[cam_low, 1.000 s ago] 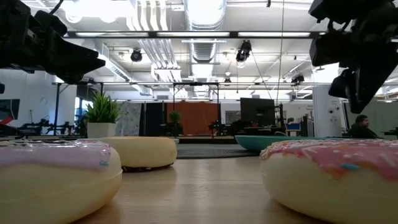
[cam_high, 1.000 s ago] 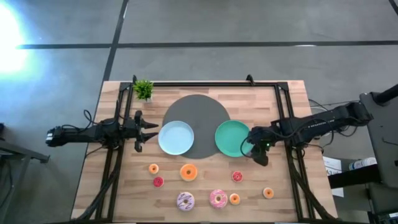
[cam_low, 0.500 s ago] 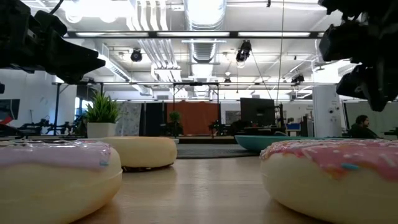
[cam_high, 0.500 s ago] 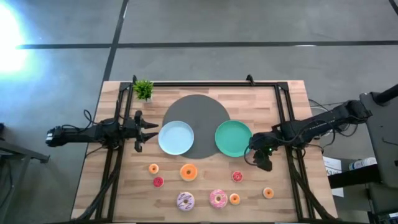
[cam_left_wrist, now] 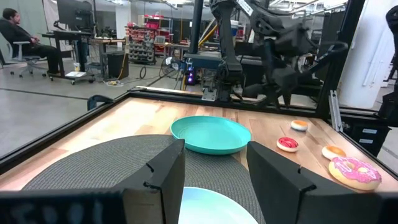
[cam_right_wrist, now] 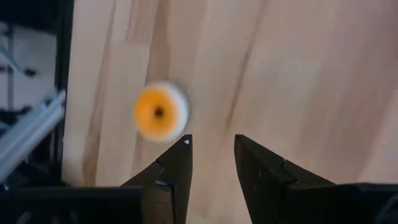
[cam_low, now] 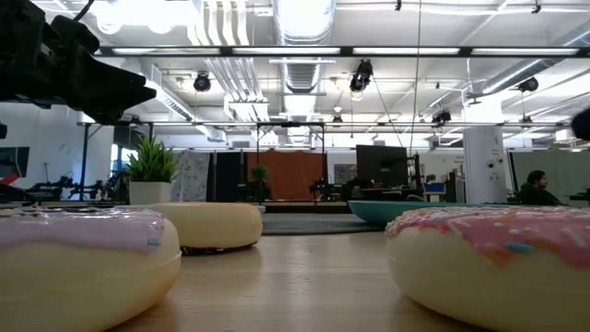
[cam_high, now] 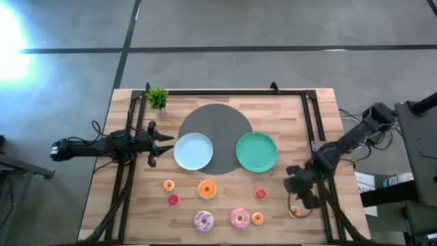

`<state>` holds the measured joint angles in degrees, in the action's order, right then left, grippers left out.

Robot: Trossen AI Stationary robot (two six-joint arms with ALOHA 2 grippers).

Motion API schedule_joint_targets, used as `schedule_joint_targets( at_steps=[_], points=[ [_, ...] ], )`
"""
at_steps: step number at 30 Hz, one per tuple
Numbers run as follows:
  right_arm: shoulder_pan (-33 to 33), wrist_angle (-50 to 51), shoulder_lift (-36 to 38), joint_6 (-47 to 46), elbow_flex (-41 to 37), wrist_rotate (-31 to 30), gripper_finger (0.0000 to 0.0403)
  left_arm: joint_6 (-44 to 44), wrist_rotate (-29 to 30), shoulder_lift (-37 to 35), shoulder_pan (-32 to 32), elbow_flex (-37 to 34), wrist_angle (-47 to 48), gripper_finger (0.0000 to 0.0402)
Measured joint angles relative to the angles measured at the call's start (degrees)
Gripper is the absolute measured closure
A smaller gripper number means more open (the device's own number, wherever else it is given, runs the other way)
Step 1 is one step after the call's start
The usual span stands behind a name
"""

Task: Pick & Place donuts
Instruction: Put the bottom right small orange donut on the light blue plate

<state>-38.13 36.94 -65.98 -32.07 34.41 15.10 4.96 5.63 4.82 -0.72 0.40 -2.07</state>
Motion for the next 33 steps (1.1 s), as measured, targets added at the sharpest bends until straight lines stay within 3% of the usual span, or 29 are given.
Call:
schedule_joint_targets(
  at_steps=[8,22,33],
  points=[
    [-9.19,-0.45,-7.67,-1.6,5.7,-0.01,0.0282,-0.01,0.0,0.0,-0.01,0.02,0.0,0.0255],
    [-14.37,-1.3,-16.43,-4.23,10.26,-4.88,0.0172,-0.01,0.0,0.0,0.01,0.0,-0.01,0.0255],
    [-19.39,-0.26,-21.12,-9.34,14.77,-10.97,0.0193,-0.01,0.0,0.0,-0.01,0.02,0.0,0.0255]
  ],
)
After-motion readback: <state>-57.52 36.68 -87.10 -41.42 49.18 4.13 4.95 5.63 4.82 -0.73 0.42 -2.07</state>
